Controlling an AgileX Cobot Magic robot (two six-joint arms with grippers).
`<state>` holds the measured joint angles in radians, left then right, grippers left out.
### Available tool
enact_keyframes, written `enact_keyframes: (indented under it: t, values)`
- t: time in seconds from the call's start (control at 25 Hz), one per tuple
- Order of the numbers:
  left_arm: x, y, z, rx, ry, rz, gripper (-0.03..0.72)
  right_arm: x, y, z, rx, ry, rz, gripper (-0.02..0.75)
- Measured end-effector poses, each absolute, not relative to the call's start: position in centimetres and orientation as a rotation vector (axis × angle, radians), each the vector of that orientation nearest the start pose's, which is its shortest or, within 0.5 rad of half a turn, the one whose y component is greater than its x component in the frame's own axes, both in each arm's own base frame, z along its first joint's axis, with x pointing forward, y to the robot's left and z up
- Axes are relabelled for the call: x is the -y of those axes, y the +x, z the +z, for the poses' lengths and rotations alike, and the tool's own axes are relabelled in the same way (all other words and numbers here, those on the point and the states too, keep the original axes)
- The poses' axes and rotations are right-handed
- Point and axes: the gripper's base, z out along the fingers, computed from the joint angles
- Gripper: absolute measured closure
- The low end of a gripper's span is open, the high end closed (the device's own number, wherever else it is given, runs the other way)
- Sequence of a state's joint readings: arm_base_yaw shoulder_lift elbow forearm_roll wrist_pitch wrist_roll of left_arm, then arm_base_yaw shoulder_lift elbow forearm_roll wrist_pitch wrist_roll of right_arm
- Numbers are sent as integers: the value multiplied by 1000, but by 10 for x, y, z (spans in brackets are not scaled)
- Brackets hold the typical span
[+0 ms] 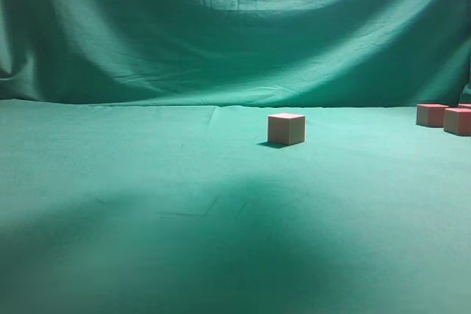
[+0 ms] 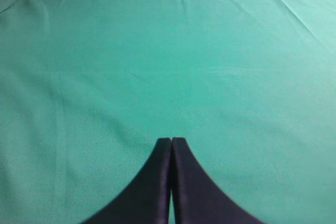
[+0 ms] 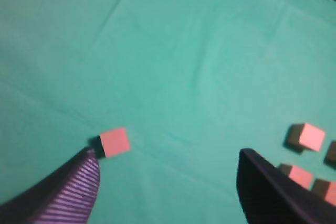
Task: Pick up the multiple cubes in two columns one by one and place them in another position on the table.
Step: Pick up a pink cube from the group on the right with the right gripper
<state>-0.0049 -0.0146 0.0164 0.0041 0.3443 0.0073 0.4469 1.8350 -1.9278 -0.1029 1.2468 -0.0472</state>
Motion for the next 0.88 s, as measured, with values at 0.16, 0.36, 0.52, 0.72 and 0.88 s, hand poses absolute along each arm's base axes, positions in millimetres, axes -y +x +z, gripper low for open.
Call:
enact_keyframes:
  t: [0.16, 0.36, 0.52, 0.72, 0.88]
  values:
    - [0, 53, 177, -1830, 14, 6, 688, -118, 337, 371, -2630, -521, -38, 235]
    - [0, 53, 177, -1830, 14, 6, 688, -56, 307, 365, -2715, -313, -84, 235]
    - [0, 53, 177, -1830, 14, 6, 688, -20, 284, 346, -2802, -175, -116, 235]
    - [0, 53, 177, -1830, 14, 6, 688, 11, 264, 306, -2927, -27, -140, 235]
    - [0, 53, 177, -1830, 14, 6, 688, 22, 260, 277, -2939, 19, -137, 235]
